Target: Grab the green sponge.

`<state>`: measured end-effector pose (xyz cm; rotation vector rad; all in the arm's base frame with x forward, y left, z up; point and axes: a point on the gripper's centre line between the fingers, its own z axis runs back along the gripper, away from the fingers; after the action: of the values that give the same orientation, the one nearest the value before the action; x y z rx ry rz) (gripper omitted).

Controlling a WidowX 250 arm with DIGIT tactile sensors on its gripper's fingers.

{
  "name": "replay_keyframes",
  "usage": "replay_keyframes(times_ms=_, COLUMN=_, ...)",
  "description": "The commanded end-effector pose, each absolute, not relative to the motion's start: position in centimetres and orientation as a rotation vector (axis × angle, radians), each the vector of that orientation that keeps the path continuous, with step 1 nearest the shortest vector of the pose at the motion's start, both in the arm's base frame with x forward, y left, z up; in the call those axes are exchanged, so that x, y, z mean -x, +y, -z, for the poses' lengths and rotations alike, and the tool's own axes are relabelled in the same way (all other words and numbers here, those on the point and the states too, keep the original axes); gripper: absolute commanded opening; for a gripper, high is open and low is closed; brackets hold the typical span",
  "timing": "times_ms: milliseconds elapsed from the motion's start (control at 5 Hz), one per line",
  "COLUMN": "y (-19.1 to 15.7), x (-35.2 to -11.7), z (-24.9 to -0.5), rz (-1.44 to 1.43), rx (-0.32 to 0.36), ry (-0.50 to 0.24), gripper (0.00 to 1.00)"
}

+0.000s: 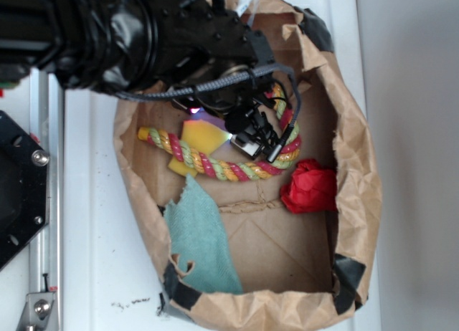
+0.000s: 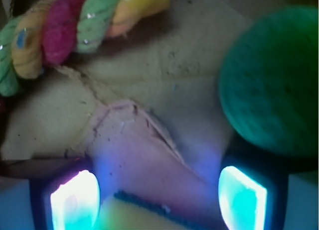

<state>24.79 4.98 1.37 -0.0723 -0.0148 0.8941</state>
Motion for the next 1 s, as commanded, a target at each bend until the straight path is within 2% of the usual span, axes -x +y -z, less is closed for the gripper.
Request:
replay_keyframes(times_ms=0, y=6.0, x=-23.1, z=-2.7, rz=-0.906, rx=0.075, ry=-0.03, gripper=1.0)
replay_keyframes(times_ms=200, y=7.3, x=-23.5, z=-3.7, rz=-0.939, rx=0.066, ry=-0.05, gripper=1.0)
replay_keyframes(times_ms=400, y=7.7, x=-23.7, z=-4.9, rz=-0.963, rx=0.1, ry=-0.05, gripper=1.0)
replay_keyframes(times_ms=600, y=7.1, x=-23.0, z=-5.3, rz=-0.94, rx=0.114, ry=-0.042, gripper=1.0)
replay_keyframes(times_ms=800, y=6.6, x=-22.6, z=-4.7, rz=-0.91, rx=0.101, ry=-0.045, gripper=1.0)
